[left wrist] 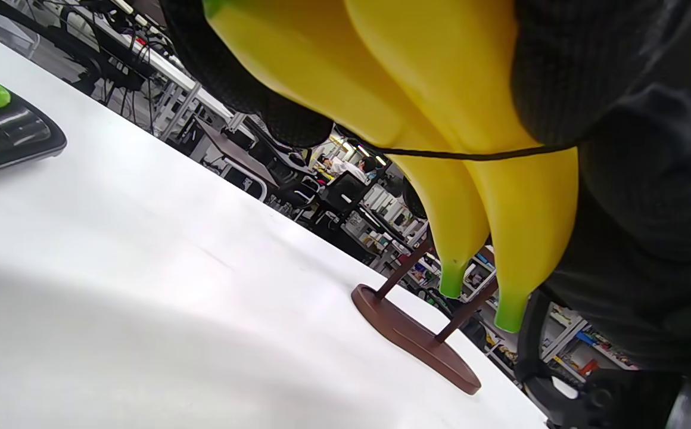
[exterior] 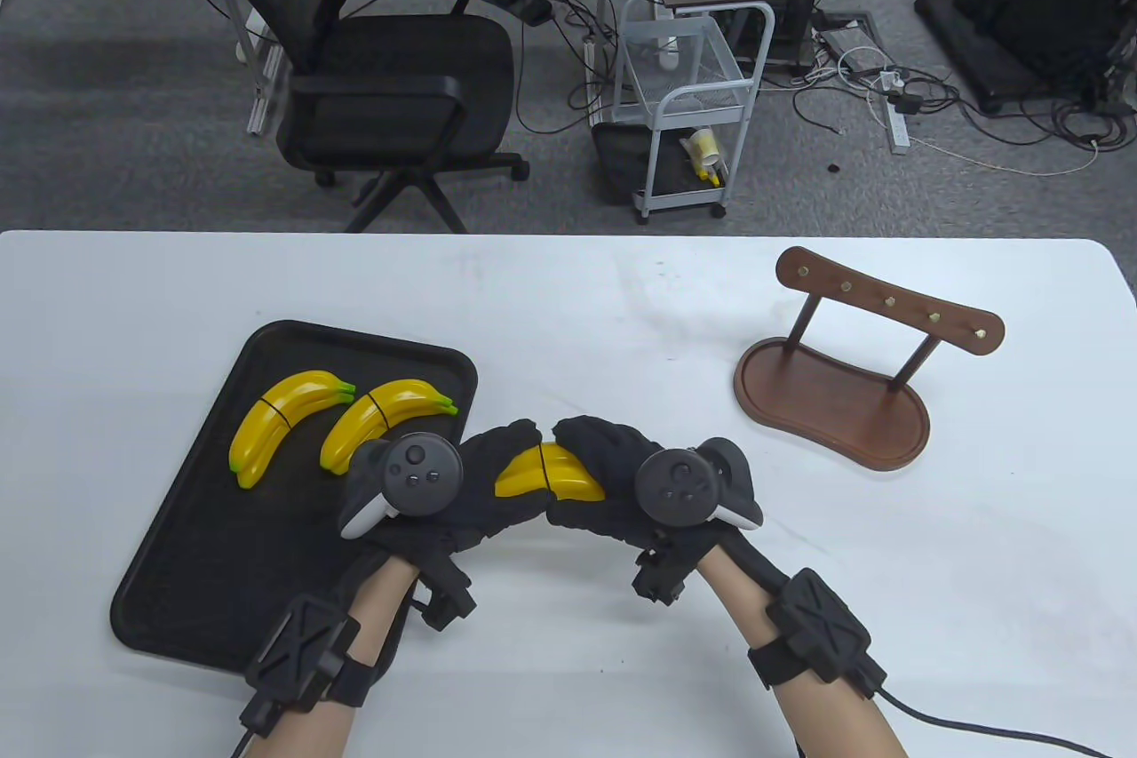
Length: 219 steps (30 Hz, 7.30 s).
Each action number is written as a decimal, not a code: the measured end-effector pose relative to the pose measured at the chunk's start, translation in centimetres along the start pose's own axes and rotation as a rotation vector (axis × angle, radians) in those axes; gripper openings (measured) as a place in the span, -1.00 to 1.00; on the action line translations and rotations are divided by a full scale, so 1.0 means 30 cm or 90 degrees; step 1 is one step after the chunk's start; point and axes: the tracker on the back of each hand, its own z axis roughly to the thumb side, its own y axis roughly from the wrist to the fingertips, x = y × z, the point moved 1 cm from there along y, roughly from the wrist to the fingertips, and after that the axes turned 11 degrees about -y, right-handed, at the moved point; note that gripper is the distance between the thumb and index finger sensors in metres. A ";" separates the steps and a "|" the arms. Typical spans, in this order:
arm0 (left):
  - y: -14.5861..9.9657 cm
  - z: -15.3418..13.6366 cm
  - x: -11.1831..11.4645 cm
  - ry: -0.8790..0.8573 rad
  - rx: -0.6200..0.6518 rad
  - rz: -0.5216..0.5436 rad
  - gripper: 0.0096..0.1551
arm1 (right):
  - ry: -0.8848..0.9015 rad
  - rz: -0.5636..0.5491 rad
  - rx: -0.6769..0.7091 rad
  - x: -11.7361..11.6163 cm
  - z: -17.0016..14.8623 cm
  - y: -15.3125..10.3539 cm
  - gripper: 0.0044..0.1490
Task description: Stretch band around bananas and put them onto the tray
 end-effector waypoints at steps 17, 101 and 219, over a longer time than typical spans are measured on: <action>0.002 -0.027 -0.006 -0.015 -0.032 0.002 0.01 | -0.026 0.001 -0.004 -0.017 -0.012 -0.004 0.08; -0.060 0.003 -0.040 0.251 -0.082 0.078 -0.22 | 0.189 0.029 -0.110 0.062 -0.156 -0.020 -0.17; -0.029 0.026 -0.188 0.316 -0.166 0.189 -0.17 | -0.311 0.026 -0.254 0.112 -0.196 -0.068 0.01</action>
